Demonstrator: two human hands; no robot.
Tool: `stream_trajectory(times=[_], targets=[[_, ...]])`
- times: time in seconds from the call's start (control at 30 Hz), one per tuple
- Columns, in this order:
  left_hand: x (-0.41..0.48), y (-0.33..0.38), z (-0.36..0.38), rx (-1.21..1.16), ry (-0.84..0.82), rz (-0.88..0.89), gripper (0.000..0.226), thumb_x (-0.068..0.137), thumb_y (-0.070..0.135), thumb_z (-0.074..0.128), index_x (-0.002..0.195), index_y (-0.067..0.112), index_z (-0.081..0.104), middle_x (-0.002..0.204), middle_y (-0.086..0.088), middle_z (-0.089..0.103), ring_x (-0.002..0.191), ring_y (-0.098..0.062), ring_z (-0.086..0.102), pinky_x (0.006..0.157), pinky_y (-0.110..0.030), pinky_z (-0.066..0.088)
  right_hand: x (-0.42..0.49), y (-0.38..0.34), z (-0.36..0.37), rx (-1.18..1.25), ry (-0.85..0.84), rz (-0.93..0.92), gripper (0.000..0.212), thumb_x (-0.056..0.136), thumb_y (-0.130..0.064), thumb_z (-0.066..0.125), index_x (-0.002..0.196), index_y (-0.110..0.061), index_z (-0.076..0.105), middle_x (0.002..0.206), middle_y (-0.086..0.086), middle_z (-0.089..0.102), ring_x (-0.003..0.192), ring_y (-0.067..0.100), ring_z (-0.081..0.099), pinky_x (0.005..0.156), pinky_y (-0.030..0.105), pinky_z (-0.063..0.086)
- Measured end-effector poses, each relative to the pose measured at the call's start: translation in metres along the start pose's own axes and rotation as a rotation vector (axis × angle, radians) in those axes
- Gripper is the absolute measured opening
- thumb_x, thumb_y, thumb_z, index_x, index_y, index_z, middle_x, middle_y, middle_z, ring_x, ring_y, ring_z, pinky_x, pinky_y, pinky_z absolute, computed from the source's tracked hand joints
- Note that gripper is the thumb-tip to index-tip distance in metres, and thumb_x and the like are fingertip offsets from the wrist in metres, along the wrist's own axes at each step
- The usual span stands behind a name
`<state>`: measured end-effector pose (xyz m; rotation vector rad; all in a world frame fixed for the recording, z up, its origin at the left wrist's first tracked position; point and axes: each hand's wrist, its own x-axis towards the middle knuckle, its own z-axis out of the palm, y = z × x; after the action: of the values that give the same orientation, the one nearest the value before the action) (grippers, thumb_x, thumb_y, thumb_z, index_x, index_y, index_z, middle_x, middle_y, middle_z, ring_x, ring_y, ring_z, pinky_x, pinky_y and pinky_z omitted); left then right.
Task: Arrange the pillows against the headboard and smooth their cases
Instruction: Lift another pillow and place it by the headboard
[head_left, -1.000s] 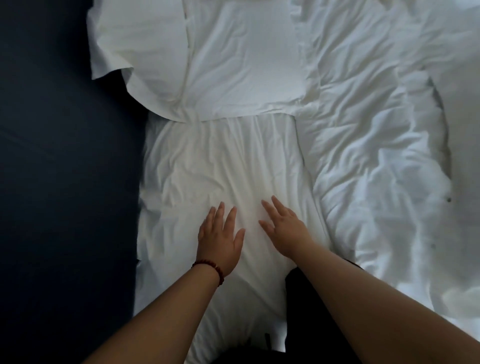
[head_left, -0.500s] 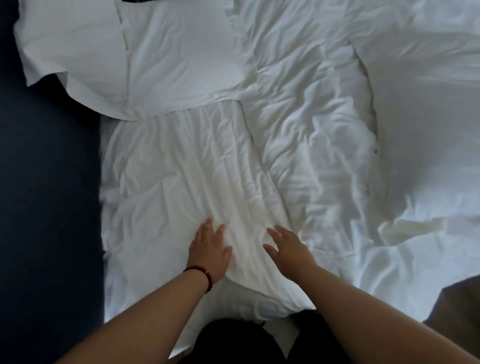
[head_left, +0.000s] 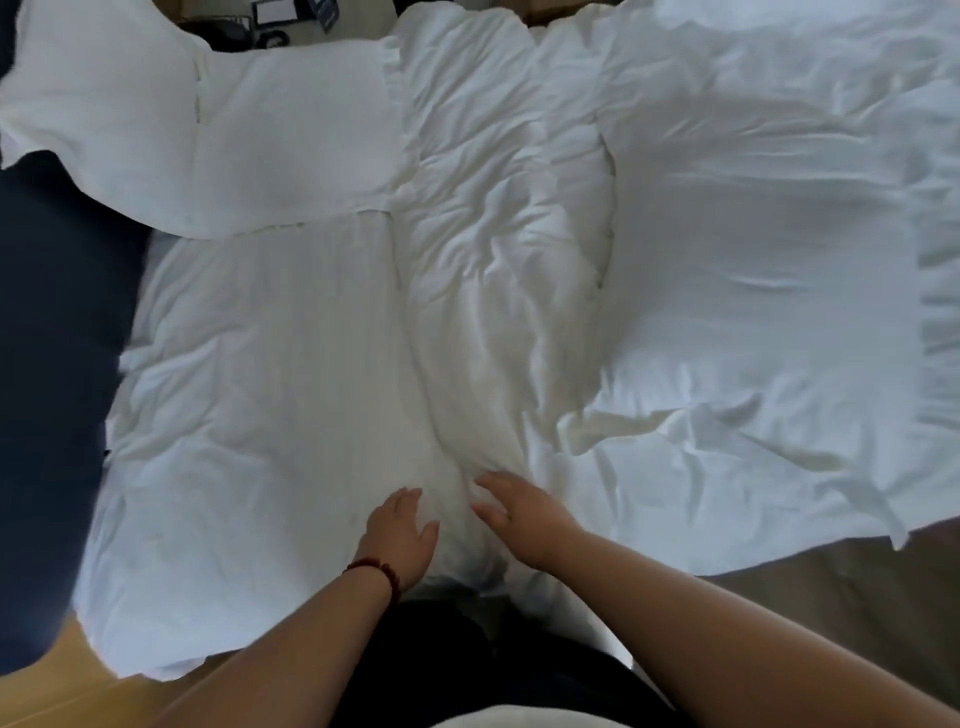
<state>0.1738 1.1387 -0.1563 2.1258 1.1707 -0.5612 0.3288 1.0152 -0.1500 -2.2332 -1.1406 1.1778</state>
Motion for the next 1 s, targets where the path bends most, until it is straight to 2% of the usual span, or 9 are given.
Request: stream_trajectory(times=[0.17, 0.33, 0.47, 0.57, 0.73, 0.8, 0.87, 0.93, 1.0], targets=[[-0.012, 0.051, -0.005, -0.164, 0.008, 0.104, 0.053, 0.1, 0.035, 0.047, 0.149, 0.017, 0.035, 0.154, -0.004, 0.038, 0.14, -0.02, 0.036, 0.115, -0.03, 0.028, -0.024, 0.016, -0.034, 0.129, 0.144, 0.032, 0.046, 0.1, -0.046, 0.046, 0.14, -0.024, 0.051, 0.145, -0.003, 0.049, 0.134, 0.015, 0.044, 0.113, 0.028, 0.031], [-0.003, 0.114, -0.028, -0.264, 0.057, 0.262, 0.046, 0.101, 0.032, 0.048, 0.144, 0.02, 0.043, 0.148, 0.0, 0.045, 0.135, -0.015, 0.042, 0.111, -0.028, 0.034, -0.041, 0.036, -0.081, 0.151, 0.412, 0.083, 0.041, 0.101, -0.04, 0.046, 0.137, -0.022, 0.055, 0.139, -0.001, 0.055, 0.131, 0.016, 0.046, 0.107, 0.023, 0.029], [0.014, 0.173, -0.044, -0.27, 0.034, 0.394, 0.045, 0.101, 0.032, 0.048, 0.144, 0.02, 0.043, 0.147, -0.001, 0.046, 0.133, -0.014, 0.044, 0.104, -0.022, 0.034, -0.057, 0.059, -0.124, 0.229, 0.69, 0.118, 0.034, 0.099, -0.036, 0.053, 0.128, -0.021, 0.062, 0.128, 0.001, 0.061, 0.118, 0.021, 0.056, 0.102, 0.037, 0.044], [0.028, 0.22, -0.052, -0.285, 0.052, 0.442, 0.044, 0.1, 0.029, 0.05, 0.142, 0.02, 0.044, 0.145, -0.002, 0.048, 0.131, -0.015, 0.047, 0.1, -0.021, 0.033, -0.06, 0.08, -0.158, 0.289, 0.823, 0.153, 0.033, 0.098, -0.037, 0.054, 0.126, -0.022, 0.062, 0.126, -0.001, 0.06, 0.114, 0.023, 0.057, 0.097, 0.036, 0.046], [0.054, 0.294, -0.058, -0.338, 0.08, 0.41, 0.047, 0.098, 0.03, 0.053, 0.142, 0.017, 0.044, 0.142, 0.0, 0.05, 0.127, -0.017, 0.05, 0.097, -0.023, 0.037, -0.053, 0.119, -0.219, 0.293, 0.957, 0.185, 0.036, 0.097, -0.037, 0.055, 0.128, -0.021, 0.061, 0.13, 0.0, 0.058, 0.126, 0.021, 0.047, 0.103, 0.027, 0.034], [0.071, 0.321, -0.057, -0.314, 0.099, 0.378, 0.054, 0.095, 0.039, 0.054, 0.143, 0.019, 0.042, 0.143, -0.002, 0.048, 0.128, -0.022, 0.049, 0.106, -0.034, 0.04, -0.046, 0.139, -0.248, 0.246, 0.997, 0.173, 0.038, 0.097, -0.038, 0.055, 0.128, -0.018, 0.061, 0.13, 0.004, 0.058, 0.125, 0.025, 0.047, 0.104, 0.03, 0.033], [0.089, 0.347, -0.055, -0.27, 0.141, 0.319, 0.065, 0.092, 0.05, 0.054, 0.148, 0.021, 0.037, 0.149, -0.006, 0.04, 0.135, -0.026, 0.041, 0.112, -0.043, 0.035, -0.038, 0.161, -0.277, 0.201, 1.038, 0.168, 0.046, 0.094, -0.046, 0.052, 0.128, -0.017, 0.061, 0.13, 0.007, 0.058, 0.123, 0.029, 0.048, 0.103, 0.038, 0.037], [0.104, 0.374, -0.054, -0.263, 0.166, 0.237, 0.077, 0.089, 0.061, 0.052, 0.151, 0.022, 0.03, 0.156, -0.005, 0.031, 0.141, -0.028, 0.033, 0.115, -0.044, 0.03, -0.026, 0.186, -0.306, 0.157, 1.06, 0.17, 0.059, 0.089, -0.056, 0.044, 0.129, -0.016, 0.06, 0.134, 0.009, 0.056, 0.124, 0.032, 0.049, 0.102, 0.043, 0.039], [0.12, 0.399, -0.054, -0.273, 0.177, 0.163, 0.085, 0.086, 0.068, 0.05, 0.152, 0.021, 0.027, 0.157, -0.006, 0.029, 0.143, -0.028, 0.031, 0.116, -0.045, 0.028, -0.015, 0.214, -0.338, 0.135, 1.018, 0.204, 0.069, 0.086, -0.063, 0.04, 0.137, -0.018, 0.054, 0.144, 0.008, 0.048, 0.132, 0.031, 0.043, 0.107, 0.045, 0.035]])
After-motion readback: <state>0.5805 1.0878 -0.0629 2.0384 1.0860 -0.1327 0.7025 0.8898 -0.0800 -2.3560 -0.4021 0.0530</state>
